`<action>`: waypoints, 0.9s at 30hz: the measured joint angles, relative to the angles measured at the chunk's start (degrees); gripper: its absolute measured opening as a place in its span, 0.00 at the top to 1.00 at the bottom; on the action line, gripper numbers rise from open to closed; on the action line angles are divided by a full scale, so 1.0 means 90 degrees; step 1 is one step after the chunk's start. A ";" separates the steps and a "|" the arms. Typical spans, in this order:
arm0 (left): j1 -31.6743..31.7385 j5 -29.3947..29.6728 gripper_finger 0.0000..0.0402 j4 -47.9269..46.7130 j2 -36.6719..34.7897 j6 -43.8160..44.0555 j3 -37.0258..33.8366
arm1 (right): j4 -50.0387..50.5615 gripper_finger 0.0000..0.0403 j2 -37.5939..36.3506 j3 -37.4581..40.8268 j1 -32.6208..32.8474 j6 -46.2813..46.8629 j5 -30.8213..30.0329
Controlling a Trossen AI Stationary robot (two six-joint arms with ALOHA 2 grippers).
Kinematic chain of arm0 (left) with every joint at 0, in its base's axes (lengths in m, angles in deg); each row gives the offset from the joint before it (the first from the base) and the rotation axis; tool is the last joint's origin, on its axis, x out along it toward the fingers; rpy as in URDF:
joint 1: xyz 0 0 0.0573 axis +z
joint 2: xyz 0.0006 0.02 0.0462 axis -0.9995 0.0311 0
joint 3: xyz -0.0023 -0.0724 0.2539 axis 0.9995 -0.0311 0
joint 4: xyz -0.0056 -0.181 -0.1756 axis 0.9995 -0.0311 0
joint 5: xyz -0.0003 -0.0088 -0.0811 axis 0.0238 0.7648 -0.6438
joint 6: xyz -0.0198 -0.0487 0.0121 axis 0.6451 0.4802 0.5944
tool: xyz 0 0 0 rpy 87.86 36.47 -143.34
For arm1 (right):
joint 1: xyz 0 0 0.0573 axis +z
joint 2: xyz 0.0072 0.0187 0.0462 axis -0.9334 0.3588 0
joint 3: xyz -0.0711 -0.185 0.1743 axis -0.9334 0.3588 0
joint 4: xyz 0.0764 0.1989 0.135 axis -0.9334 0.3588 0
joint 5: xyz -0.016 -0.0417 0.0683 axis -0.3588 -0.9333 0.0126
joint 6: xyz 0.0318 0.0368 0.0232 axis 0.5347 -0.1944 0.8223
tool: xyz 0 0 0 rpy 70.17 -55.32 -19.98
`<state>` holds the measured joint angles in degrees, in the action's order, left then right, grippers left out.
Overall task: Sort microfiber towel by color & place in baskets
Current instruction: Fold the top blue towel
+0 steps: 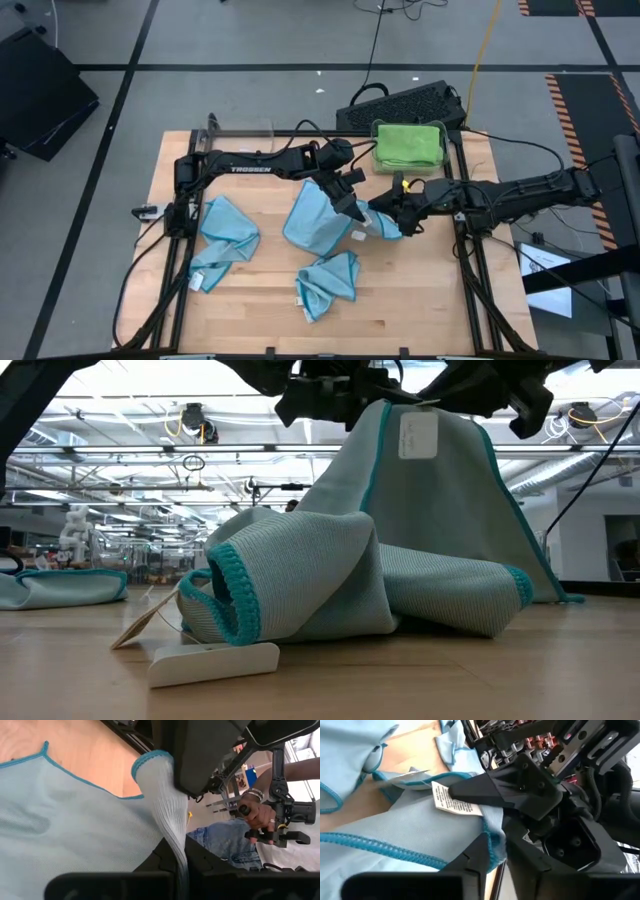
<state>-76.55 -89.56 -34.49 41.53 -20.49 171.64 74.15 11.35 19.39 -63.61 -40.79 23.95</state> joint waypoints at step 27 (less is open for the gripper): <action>-0.0111 0.1316 0.66 -0.0126 -0.0005 0.0100 -0.0002 | 0.0468 1.00 -0.0595 0.0002 0.0000 0.5354 -0.0112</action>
<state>-77.55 -77.72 -35.63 41.48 -19.59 171.62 78.36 6.00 19.41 -63.61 7.39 22.94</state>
